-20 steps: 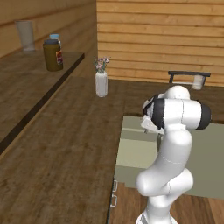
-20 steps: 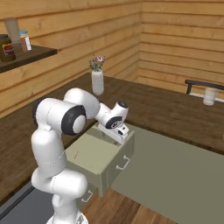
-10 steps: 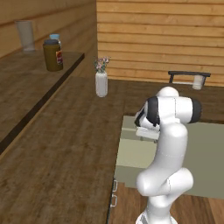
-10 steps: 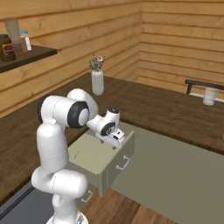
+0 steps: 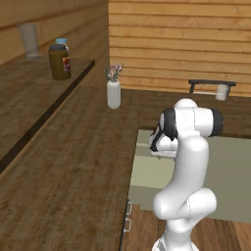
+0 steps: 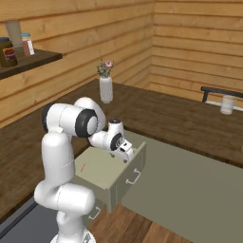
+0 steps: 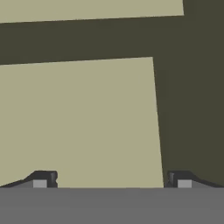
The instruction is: Take a straw from the drawer in front and place it inside the glass cup on the dining counter.
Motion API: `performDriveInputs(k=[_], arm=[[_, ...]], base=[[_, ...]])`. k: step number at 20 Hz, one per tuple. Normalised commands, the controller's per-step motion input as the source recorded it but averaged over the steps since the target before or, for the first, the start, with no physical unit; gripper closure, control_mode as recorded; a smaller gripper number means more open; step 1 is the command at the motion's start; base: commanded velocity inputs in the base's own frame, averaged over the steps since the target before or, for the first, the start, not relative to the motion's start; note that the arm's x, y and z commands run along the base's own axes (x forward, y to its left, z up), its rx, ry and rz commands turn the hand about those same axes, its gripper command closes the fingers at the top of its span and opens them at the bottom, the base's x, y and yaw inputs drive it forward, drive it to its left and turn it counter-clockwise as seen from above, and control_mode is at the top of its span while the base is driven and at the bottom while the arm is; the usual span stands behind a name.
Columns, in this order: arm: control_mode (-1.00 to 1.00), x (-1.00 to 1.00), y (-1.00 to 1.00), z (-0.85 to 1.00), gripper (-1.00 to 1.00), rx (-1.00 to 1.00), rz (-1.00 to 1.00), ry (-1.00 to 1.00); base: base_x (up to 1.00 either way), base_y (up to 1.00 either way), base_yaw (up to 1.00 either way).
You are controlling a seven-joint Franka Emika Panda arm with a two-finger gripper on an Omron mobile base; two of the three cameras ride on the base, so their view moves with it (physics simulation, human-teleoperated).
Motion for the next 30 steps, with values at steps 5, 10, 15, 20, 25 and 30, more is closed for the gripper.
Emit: performDriveInputs(k=[5, 10, 15, 20, 25, 30], arm=[[-1.00, -0.38, -0.97, -0.24, -1.00, -0.10, 0.00, 0.00], [-1.00, -0.45, -1.00, -0.08, -1.00, -0.07, 0.00, 0.00], [-1.00, -0.41, -1.00, 0.00, -1.00, -0.02, 0.00, 0.00], [-1.00, -0.38, -0.35, 0.30, -1.00, 0.01, 0.03, 0.00], [-1.00, -0.32, 0.94, 0.67, -1.00, 0.04, 0.18, 0.00], [-1.00, -0.08, 1.00, 0.37, -1.00, 0.00, 0.19, 0.02]], base=[[0.00, 0.00, 0.00], [0.00, 0.00, 0.00], [0.00, 0.00, 0.00], [0.00, 0.00, 0.00], [0.00, 0.00, 0.00], [0.00, 0.00, 0.00]])
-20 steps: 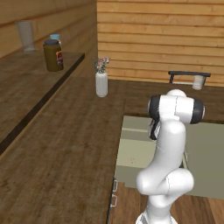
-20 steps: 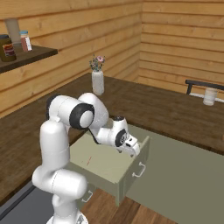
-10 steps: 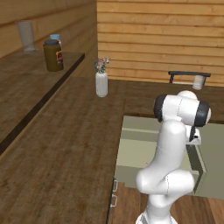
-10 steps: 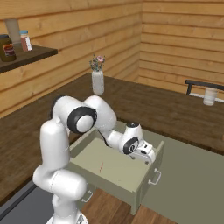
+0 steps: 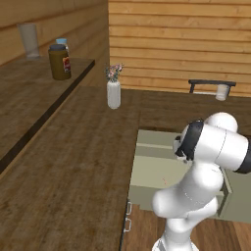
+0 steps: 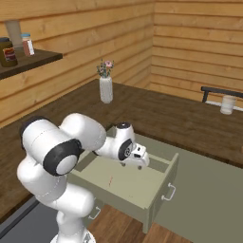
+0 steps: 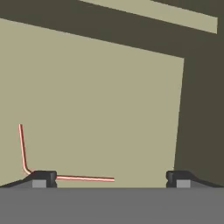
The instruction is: Take a straw from the drawer in front and place it inside the glass cup on the dining counter.
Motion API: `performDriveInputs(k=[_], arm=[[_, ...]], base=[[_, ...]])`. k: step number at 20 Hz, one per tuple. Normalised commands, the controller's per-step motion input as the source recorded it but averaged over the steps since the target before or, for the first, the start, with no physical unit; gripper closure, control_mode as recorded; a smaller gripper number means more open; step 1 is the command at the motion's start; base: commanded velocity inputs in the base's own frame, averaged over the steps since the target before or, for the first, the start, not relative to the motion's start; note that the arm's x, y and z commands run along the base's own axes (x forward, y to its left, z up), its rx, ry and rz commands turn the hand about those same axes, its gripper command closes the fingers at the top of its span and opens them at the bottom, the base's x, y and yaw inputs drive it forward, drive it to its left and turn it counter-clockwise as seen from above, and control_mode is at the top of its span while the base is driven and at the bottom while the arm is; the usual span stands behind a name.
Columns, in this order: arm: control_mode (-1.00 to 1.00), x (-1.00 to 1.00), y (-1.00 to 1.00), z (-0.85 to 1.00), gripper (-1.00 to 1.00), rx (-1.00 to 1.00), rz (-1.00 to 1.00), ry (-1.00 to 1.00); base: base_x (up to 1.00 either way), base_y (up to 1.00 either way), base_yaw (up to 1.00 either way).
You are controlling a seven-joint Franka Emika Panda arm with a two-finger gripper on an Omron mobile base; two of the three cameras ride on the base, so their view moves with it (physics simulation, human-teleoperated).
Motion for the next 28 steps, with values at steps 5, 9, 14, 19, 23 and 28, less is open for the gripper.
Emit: performDriveInputs(k=[5, 9, 14, 19, 23, 28], arm=[[-1.00, 0.00, 0.67, -0.02, -1.00, 0.08, 0.18, 0.05], [-1.00, 0.03, 0.33, -0.11, -1.00, 0.18, 0.17, 0.10], [-1.00, 0.20, 0.12, -0.18, -1.00, 0.17, 0.14, 0.09], [-1.00, 0.10, 0.26, -0.36, -1.00, 0.00, 0.02, 0.02], [-1.00, 0.00, 0.33, -0.42, -1.00, -0.07, 0.00, 0.00], [-1.00, 0.00, 0.17, -0.39, -1.00, -0.07, -0.03, 0.00]], base=[[0.00, 0.00, 0.00], [0.00, 0.00, 0.00], [0.00, 0.00, 0.00], [0.00, 0.00, 0.00], [0.00, 0.00, 0.00], [0.00, 0.00, 0.00]])
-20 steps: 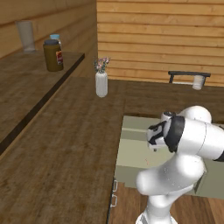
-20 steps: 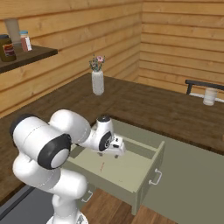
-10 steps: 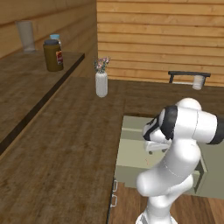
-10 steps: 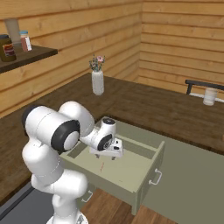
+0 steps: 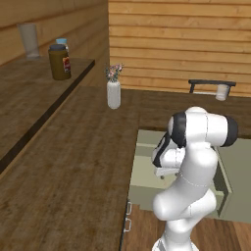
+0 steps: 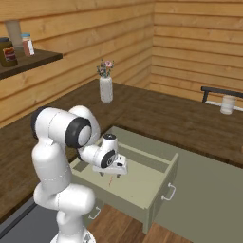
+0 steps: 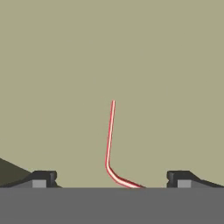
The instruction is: Take a straw from the drawer in front and place it inside the glass cup on the dining counter.
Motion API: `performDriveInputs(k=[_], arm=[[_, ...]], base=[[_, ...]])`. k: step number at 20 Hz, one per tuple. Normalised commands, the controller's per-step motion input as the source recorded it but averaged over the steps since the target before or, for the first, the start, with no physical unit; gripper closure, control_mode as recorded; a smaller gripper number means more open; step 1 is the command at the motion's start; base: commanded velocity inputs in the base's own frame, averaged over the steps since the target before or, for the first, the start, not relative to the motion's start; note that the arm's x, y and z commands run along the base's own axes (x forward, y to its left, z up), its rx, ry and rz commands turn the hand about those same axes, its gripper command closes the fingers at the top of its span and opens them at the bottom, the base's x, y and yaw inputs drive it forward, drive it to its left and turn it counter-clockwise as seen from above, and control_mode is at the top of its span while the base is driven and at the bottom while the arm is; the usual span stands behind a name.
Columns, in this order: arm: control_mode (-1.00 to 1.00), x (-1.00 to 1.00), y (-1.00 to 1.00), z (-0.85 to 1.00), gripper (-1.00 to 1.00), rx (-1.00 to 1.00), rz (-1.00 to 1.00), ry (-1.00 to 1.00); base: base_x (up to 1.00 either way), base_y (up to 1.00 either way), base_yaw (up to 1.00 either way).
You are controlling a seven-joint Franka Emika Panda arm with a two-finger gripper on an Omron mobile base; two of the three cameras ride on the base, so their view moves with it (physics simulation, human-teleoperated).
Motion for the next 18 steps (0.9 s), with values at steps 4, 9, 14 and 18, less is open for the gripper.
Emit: performDriveInputs(k=[4, 9, 14, 18], arm=[[-1.00, 0.02, 0.03, -0.36, -1.00, -0.06, -0.03, 0.00], [-1.00, 0.13, 0.00, -0.30, -1.00, -0.02, 0.00, 0.00], [-1.00, 0.28, 0.00, -0.24, -1.00, 0.00, 0.00, 0.00], [-1.00, 0.33, 0.00, -0.22, -1.00, 0.00, 0.00, 0.00]], base=[[0.00, 0.00, 0.00], [0.00, 0.00, 0.00], [0.00, 0.00, 0.00], [0.00, 0.00, 0.00]])
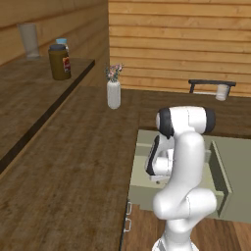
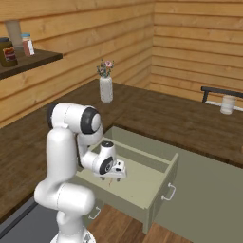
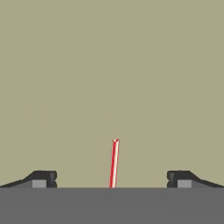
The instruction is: Take a straw from the drawer in front and place it inside the glass cup on the dining counter.
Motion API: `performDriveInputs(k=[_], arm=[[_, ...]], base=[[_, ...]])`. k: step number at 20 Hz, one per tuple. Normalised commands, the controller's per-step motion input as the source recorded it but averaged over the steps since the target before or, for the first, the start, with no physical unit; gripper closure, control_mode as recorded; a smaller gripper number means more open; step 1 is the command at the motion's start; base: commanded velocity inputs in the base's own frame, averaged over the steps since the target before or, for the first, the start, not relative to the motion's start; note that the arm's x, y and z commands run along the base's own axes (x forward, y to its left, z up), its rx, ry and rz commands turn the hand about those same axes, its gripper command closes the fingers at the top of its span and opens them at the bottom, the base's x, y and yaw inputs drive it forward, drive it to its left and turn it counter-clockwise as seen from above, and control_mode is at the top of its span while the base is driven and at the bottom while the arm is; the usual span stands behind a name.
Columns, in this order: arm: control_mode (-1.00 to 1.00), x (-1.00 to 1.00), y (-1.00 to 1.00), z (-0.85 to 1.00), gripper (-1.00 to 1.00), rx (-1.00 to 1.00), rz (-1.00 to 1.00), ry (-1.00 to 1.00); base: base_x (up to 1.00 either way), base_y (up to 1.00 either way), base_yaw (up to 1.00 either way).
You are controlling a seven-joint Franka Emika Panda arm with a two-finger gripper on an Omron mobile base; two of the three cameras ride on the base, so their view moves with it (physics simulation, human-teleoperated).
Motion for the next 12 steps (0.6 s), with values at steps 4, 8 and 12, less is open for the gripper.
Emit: performDriveInputs(k=[4, 8, 12], arm=[[-1.00, 0.19, 0.00, -0.29, -1.00, 0.00, 0.00, 0.00], [-1.00, 0.01, 0.00, -0.40, -1.00, 0.00, 0.00, 0.03], [-1.00, -0.02, -0.01, -0.45, 1.00, 0.00, 0.00, 0.03]], base=[[0.00, 0.00, 0.00], [0.00, 0.00, 0.00], [0.00, 0.00, 0.00]])
